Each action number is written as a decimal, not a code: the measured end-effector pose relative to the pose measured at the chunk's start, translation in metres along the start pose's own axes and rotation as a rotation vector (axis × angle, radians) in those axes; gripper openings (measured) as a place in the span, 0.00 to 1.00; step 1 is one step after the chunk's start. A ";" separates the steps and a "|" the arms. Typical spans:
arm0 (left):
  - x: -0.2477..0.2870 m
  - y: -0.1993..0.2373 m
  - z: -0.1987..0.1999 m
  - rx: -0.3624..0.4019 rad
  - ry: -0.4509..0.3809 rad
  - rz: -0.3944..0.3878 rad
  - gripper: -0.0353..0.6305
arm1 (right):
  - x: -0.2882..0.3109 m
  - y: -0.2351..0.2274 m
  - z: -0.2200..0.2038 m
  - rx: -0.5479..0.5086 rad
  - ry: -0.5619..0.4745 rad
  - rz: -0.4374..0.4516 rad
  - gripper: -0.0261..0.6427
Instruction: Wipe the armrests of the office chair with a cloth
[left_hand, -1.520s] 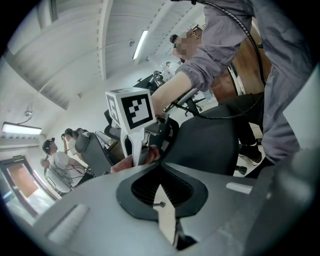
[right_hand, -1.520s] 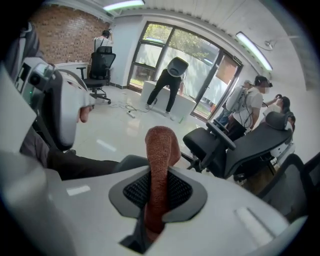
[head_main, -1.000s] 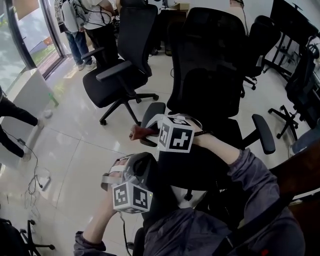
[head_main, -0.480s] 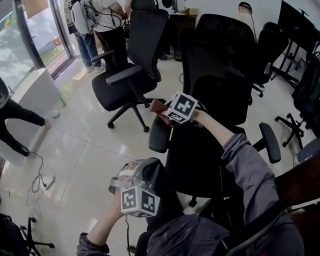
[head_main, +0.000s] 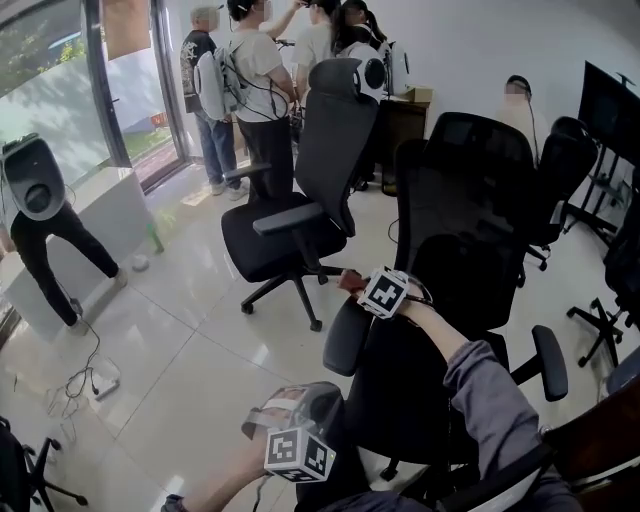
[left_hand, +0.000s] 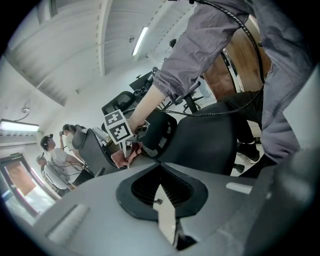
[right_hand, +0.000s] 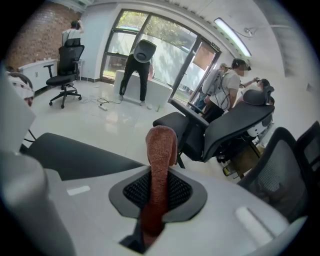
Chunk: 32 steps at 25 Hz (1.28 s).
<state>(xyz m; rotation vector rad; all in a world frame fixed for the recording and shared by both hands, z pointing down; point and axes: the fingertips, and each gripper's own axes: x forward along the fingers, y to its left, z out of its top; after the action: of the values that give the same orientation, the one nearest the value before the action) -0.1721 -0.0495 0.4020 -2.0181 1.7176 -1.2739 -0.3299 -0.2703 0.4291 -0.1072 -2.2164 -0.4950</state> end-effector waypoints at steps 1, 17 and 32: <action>0.000 -0.001 0.000 0.000 -0.001 -0.002 0.08 | -0.004 0.009 0.003 -0.012 -0.016 0.014 0.11; -0.006 -0.006 0.009 0.025 -0.022 -0.006 0.08 | -0.106 0.162 0.033 -0.250 -0.176 0.148 0.11; 0.000 -0.005 0.007 0.020 -0.013 -0.012 0.08 | -0.044 0.039 0.008 -0.062 -0.076 0.028 0.11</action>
<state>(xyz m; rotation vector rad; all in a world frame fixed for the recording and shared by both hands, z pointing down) -0.1635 -0.0506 0.4012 -2.0235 1.6832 -1.2739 -0.2978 -0.2269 0.4028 -0.1921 -2.2712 -0.5533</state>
